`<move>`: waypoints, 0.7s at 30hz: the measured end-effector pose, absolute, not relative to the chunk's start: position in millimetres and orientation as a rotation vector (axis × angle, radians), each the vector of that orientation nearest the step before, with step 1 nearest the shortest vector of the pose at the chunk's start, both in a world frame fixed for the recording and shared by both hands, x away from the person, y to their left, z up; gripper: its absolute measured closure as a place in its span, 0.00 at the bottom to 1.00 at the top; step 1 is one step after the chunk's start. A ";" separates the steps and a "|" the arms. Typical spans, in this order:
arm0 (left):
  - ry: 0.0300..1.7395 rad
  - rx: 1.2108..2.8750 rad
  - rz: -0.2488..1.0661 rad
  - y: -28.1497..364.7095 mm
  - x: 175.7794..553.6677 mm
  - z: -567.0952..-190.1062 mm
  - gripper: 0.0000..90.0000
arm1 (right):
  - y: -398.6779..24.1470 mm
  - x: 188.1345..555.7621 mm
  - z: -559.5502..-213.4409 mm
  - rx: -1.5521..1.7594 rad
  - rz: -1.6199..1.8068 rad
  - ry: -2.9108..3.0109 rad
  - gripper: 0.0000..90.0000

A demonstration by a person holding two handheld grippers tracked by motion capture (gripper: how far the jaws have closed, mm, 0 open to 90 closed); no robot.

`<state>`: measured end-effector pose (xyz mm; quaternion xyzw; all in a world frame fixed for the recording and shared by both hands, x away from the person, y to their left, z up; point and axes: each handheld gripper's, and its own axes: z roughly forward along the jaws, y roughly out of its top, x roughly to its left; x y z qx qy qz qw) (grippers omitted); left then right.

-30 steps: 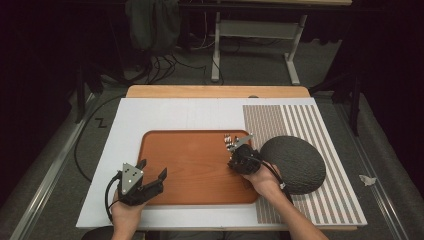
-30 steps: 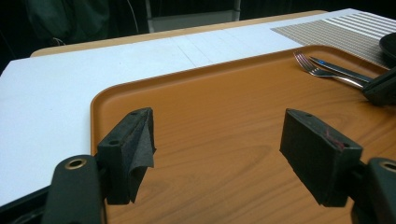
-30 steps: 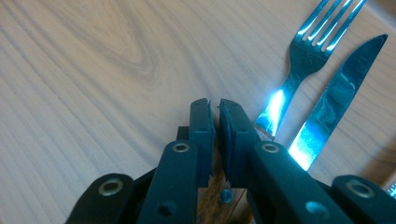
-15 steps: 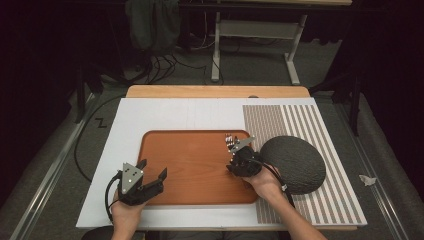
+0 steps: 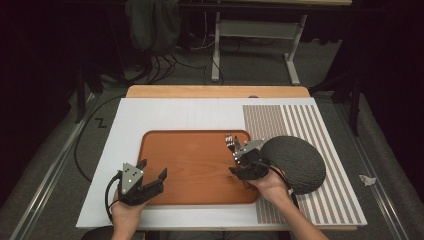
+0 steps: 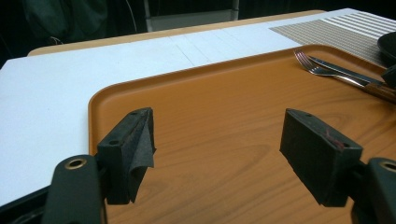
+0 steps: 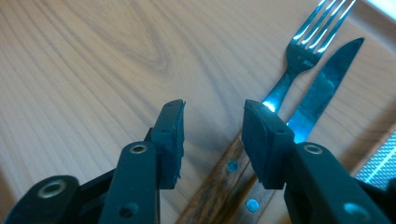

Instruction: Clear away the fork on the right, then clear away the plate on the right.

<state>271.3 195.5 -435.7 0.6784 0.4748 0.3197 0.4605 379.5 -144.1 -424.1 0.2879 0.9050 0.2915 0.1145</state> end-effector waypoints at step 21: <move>1.170 1.673 0.793 195.5 270.3 -435.6 0.29 | -182.2 364.8 -415.5 0.865 1.001 2.555 0.58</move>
